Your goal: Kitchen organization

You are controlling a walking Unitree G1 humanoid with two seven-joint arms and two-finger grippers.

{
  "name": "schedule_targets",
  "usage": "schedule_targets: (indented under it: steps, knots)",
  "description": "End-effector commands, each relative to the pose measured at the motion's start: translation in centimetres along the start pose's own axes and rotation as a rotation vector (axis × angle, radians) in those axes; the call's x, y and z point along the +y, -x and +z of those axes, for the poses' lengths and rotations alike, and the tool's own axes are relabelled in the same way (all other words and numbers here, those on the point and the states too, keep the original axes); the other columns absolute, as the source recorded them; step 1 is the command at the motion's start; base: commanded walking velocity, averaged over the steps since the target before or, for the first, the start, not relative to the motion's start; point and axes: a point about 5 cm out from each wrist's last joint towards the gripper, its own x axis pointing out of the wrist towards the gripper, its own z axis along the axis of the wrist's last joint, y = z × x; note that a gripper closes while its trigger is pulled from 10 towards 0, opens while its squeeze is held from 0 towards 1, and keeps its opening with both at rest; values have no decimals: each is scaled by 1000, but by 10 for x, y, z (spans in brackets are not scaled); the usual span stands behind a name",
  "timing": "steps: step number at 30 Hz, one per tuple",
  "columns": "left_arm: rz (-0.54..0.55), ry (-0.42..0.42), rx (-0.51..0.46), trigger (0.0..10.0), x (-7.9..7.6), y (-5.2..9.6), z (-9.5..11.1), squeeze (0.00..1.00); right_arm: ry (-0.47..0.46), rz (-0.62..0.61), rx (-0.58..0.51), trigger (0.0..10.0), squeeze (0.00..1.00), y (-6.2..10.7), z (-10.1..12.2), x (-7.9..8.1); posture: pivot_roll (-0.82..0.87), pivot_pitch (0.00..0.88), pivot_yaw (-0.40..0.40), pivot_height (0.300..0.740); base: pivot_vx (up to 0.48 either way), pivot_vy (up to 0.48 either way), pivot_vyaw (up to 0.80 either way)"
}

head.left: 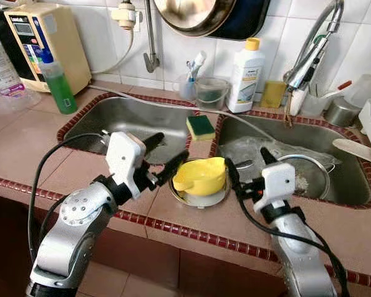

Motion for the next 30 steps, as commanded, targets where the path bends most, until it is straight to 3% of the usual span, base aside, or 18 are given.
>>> schedule_targets:
  steps: [1, 10, 16, 21, 23, 30]
  knots:
    - [-47, -11, 11, 10000, -5, -1, 0, 0, 12, 2, -45, 10000, 0, -2, 10, 1, -111, 24, 24, 740, 0, 0, 0]
    - [-154, -61, 92, 10000, -3, -4, -15, 0, -20, 24, -116, 10000, 0, 20, 14, 5, -133, 24, 42, 740, 0, 0, 0]
    - [-150, -65, 150, 10000, 4, -9, -29, 0, -54, 72, -130, 10000, 0, 34, 15, 8, -147, 36, 56, 740, 0, 0, 0]
    - [-136, -83, 175, 10000, 12, -14, -35, 0, -46, 93, -109, 10000, 0, 49, 11, 7, -165, 45, 73, 740, 0, 0, 0]
    - [-160, -98, 171, 10000, 13, -19, -33, 0, -42, 112, -69, 10000, 0, 63, 5, 5, -175, 54, 82, 740, 0, 0, 0]
    - [-262, -133, 161, 10000, 13, -29, -27, 0, -47, 107, -23, 10000, 0, 77, -3, 1, -183, 66, 93, 740, 0, 0, 0]
